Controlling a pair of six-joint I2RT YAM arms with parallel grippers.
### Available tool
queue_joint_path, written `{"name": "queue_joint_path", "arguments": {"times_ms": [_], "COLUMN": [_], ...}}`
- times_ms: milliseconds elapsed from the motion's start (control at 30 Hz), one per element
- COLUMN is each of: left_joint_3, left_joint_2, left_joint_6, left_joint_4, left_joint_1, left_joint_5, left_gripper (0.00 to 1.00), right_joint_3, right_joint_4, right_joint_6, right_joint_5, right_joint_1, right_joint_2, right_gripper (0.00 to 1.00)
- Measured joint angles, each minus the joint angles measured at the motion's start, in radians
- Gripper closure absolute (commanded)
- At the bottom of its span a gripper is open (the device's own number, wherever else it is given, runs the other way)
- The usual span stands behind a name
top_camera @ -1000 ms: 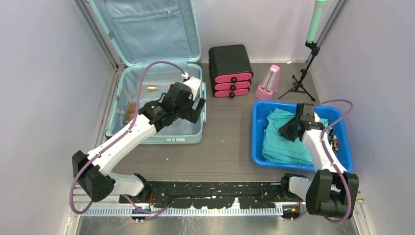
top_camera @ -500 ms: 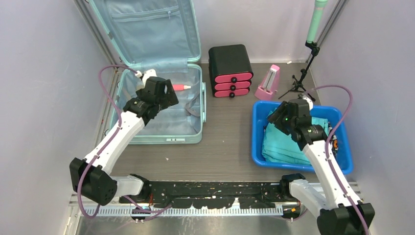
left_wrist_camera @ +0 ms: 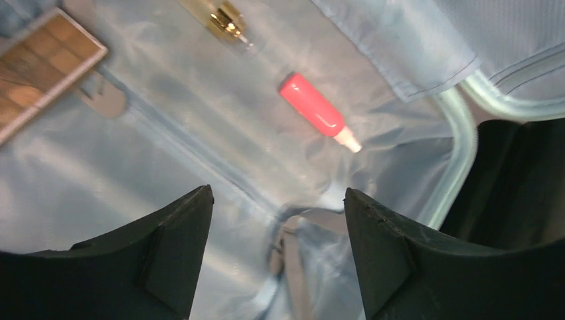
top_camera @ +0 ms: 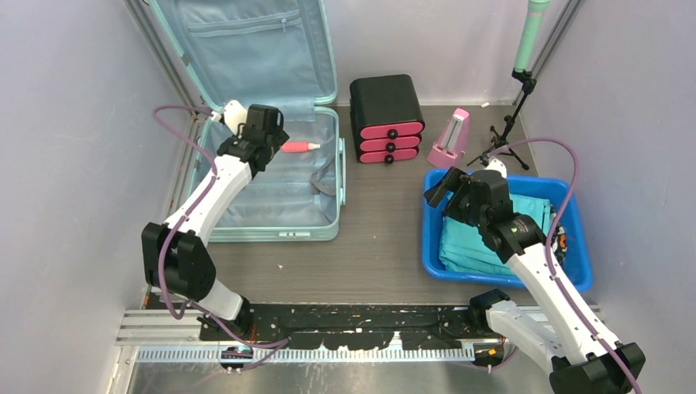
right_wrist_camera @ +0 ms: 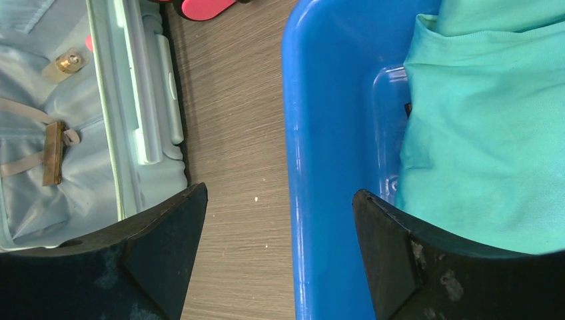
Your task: Open, take out, and arrange the luggage
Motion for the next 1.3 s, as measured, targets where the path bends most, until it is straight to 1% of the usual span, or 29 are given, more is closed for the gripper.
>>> {"name": "queue_joint_path", "arguments": {"times_ms": [67,133,233,367,533,700,833,1000,1200,1300], "left_joint_3": [-0.04,-0.057,-0.051,-0.023,0.011,0.029,0.072,0.139,0.169,0.177], "left_joint_2": [0.002,0.021,0.101,0.229,0.32,0.36,0.424,0.512,0.567,0.589], "left_joint_6": [-0.114,-0.201,-0.327,-0.457,-0.59,-0.639,-0.665,-0.661,-0.657,-0.658], "left_joint_4": [0.071,0.113,0.178,0.195,0.173,0.2,0.211,0.228,0.263,0.271], "left_joint_1": [0.005,0.004,0.006,0.016,0.045,0.082,0.106,0.116,0.12,0.121], "left_joint_5": [0.016,0.029,0.049,0.074,0.099,0.111,0.129,0.145,0.154,0.164], "left_gripper": [0.34,0.36,0.41,0.5,0.56,0.6,0.6,0.57,0.53,0.49], "right_joint_3": [0.0,0.0,0.013,0.031,0.031,0.031,0.031,0.032,0.032,0.033], "right_joint_4": [0.0,-0.001,-0.014,-0.017,-0.014,-0.002,0.006,0.007,0.013,0.021], "right_joint_6": [-0.005,-0.009,-0.019,-0.039,-0.047,-0.046,-0.042,-0.043,-0.043,-0.044], "right_joint_5": [0.013,0.024,0.035,0.041,0.047,0.046,0.043,0.045,0.047,0.047], "right_joint_1": [0.0,0.0,0.0,0.0,0.0,0.0,0.001,0.001,0.002,0.002], "right_joint_2": [-0.001,-0.001,-0.003,-0.023,-0.032,-0.013,0.005,0.037,0.06,0.082], "right_gripper": [0.14,0.14,0.14,0.14,0.15,0.15,0.15,0.15,0.15,0.15]}}
